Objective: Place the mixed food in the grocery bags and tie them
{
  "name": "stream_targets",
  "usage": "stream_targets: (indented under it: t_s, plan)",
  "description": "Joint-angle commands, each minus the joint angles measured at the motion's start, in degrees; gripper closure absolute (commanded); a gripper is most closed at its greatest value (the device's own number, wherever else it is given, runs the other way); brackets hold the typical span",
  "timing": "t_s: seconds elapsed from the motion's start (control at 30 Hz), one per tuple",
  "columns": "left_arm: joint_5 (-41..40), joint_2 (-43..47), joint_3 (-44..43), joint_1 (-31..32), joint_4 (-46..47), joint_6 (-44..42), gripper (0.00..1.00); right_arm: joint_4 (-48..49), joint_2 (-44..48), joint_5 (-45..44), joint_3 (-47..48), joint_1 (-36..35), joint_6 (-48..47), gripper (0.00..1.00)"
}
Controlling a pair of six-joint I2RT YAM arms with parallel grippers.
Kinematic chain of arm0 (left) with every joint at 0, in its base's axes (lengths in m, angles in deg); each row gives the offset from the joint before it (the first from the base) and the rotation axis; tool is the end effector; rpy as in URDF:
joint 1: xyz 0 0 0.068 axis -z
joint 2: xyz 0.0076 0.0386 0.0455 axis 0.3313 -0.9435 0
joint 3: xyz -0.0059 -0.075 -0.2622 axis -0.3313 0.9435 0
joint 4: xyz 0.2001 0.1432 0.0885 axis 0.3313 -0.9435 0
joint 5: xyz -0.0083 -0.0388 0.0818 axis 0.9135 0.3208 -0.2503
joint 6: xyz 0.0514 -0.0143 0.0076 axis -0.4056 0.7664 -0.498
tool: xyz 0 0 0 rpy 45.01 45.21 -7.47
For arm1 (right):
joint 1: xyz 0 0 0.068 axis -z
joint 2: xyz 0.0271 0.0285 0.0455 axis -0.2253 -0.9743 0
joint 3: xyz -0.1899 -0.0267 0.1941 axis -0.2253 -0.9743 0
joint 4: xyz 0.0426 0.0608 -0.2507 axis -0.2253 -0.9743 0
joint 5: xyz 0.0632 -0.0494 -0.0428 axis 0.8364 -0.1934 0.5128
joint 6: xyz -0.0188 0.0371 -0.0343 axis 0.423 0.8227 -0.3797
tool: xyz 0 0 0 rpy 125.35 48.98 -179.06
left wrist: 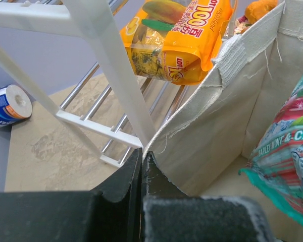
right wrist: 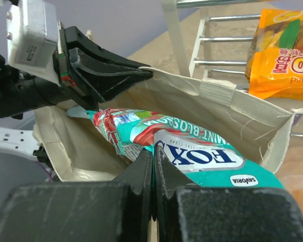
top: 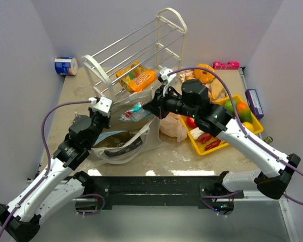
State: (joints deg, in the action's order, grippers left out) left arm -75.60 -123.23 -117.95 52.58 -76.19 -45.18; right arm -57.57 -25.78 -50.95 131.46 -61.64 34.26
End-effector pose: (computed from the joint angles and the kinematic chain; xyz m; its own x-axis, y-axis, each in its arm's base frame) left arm 0.1463 -0.0837 0.3378 -0.0509 0.1736 -0.9835 0.2967 0.9429 0.1511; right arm 0.1817 0.2182 0.4398 -0.3243 -0.0292 -0.9455 -0.8229 0.5017 0.2668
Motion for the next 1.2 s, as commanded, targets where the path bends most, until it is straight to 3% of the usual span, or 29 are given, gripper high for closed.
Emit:
stream_targets:
  t_s: [0.0,0.4,0.43,0.47,0.5,0.6,0.67,0.7,0.87,1.07,1.17]
  plan:
    - [-0.1,1.1,0.1,-0.4,4.5,1.7,1.00,-4.3,-1.2,-7.9,5.2,-3.9,-3.7,1.00]
    - [-1.8,1.5,0.5,-0.4,4.5,0.7,1.00,-0.7,-13.3,-9.4,3.8,-14.5,-2.0,1.00]
    - [-2.0,1.6,0.6,-0.5,4.6,0.5,1.00,-0.1,-13.4,-9.7,3.1,-14.7,-1.9,0.93]
    - [-2.1,1.6,0.7,-0.5,4.6,0.5,1.00,1.2,-13.4,-9.7,1.7,-14.7,-1.4,0.70]
    - [-2.1,1.6,0.8,-0.5,4.7,0.5,1.00,2.1,-13.2,-9.7,1.1,-14.7,-1.4,0.56]
    - [-2.0,1.2,1.2,-0.5,4.9,0.3,1.00,4.0,-12.2,-9.1,0.5,-14.7,-1.1,0.24]
    - [-2.0,0.7,1.1,-0.4,4.9,0.3,1.00,3.6,-10.8,-9.2,0.9,-14.7,-1.5,0.18]
    - [-2.0,0.6,1.1,-0.4,4.9,0.3,1.00,3.2,-10.2,-9.4,1.5,-14.7,-1.6,0.11]
    - [-2.0,0.7,1.2,-0.4,4.9,0.2,1.00,3.0,-1.3,-13.6,1.0,-14.8,-2.1,0.10]
    - [-2.3,0.9,1.1,-0.4,4.5,0.2,1.00,14.2,13.8,-23.2,-9.3,-14.7,-0.1,0.10]
    - [-2.1,1.2,1.1,-0.4,3.8,0.8,1.00,5.3,12.1,-32.0,-3.5,-13.8,-3.1,0.09]
